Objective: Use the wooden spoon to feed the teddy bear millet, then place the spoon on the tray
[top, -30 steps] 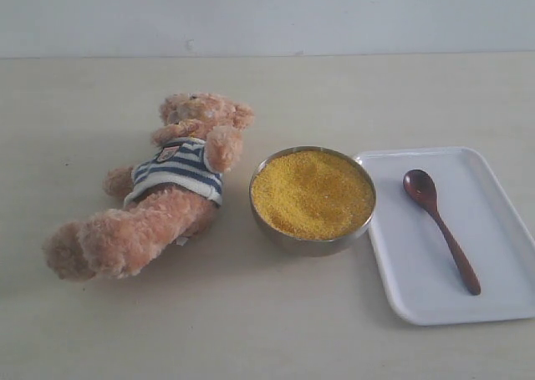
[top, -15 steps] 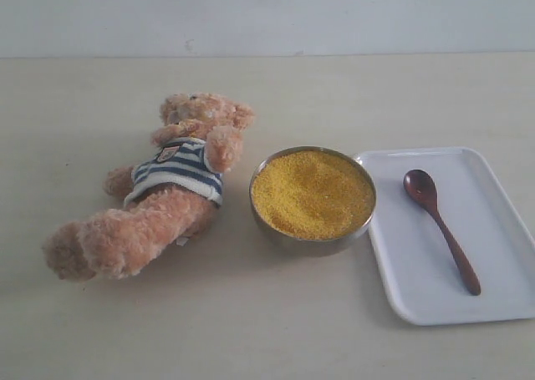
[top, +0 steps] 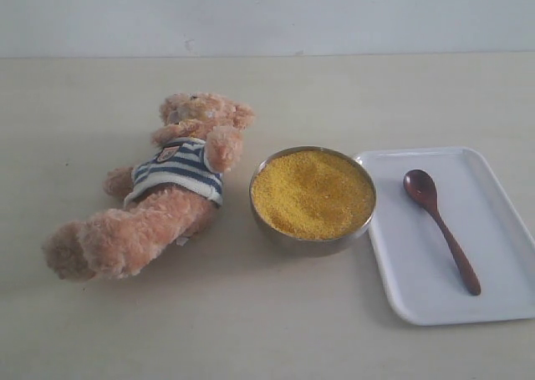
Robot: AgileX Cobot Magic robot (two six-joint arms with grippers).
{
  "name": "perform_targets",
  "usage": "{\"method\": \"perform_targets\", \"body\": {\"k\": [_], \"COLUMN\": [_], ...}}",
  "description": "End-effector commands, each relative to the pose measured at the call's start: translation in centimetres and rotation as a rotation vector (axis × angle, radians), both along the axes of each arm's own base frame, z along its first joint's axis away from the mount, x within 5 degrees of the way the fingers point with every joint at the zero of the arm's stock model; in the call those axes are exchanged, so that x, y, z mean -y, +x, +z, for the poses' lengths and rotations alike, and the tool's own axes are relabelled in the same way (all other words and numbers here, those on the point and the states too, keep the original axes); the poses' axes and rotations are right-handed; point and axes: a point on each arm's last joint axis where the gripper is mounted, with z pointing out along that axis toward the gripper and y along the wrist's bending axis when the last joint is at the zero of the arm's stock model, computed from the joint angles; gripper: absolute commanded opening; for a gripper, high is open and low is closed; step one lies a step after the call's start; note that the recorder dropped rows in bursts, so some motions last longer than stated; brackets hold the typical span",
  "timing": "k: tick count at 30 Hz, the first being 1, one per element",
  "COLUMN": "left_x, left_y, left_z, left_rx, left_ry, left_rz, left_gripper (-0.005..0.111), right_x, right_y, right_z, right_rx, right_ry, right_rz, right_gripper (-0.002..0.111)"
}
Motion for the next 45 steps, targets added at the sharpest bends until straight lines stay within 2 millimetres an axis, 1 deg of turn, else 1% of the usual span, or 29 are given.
{"method": "perform_targets", "body": {"k": [1, 5, 9, 29, 32, 35, 39, 43, 45], "left_x": [0.0, 0.0, 0.0, 0.0, -0.1, -0.1, -0.1, 0.0, 0.1], "left_y": [-0.1, -0.1, -0.1, -0.1, -0.1, -0.3, -1.3, -2.1, -2.4], "left_z": [-0.1, -0.1, -0.1, -0.1, 0.0, -0.5, -1.3, -1.3, -1.0], "left_rx": [-0.001, -0.001, -0.001, -0.001, 0.012, -0.037, -0.109, -0.079, -0.020], "left_ry": [-0.014, -0.014, -0.014, -0.014, 0.032, 0.099, 0.167, 0.213, 0.230], "left_rz": [0.000, 0.000, 0.000, 0.000, 0.000, -0.028, -0.089, -0.125, -0.123], "left_gripper": [0.004, 0.004, 0.004, 0.004, 0.004, 0.004, 0.004, 0.004, 0.004], "right_x": [0.4, 0.5, 0.3, 0.4, 0.4, 0.4, 0.4, 0.4, 0.4], "right_y": [0.0, 0.0, 0.0, 0.0, 0.0, 0.0, 0.0, 0.0, 0.0], "right_z": [0.0, 0.1, 0.1, 0.1, 0.1, 0.1, 0.1, 0.1, 0.1], "right_rx": [0.019, 0.024, 0.020, 0.020, 0.020, 0.020, 0.020, 0.020, 0.020], "right_ry": [-0.003, 0.005, 0.054, 0.054, 0.054, 0.054, 0.054, 0.054, 0.054], "right_rz": [-0.041, -0.052, -0.050, -0.060, -0.060, -0.060, -0.060, -0.060, -0.060], "right_gripper": [0.000, 0.000, 0.000, 0.000, 0.000, 0.000, 0.000, 0.000, 0.000]}}
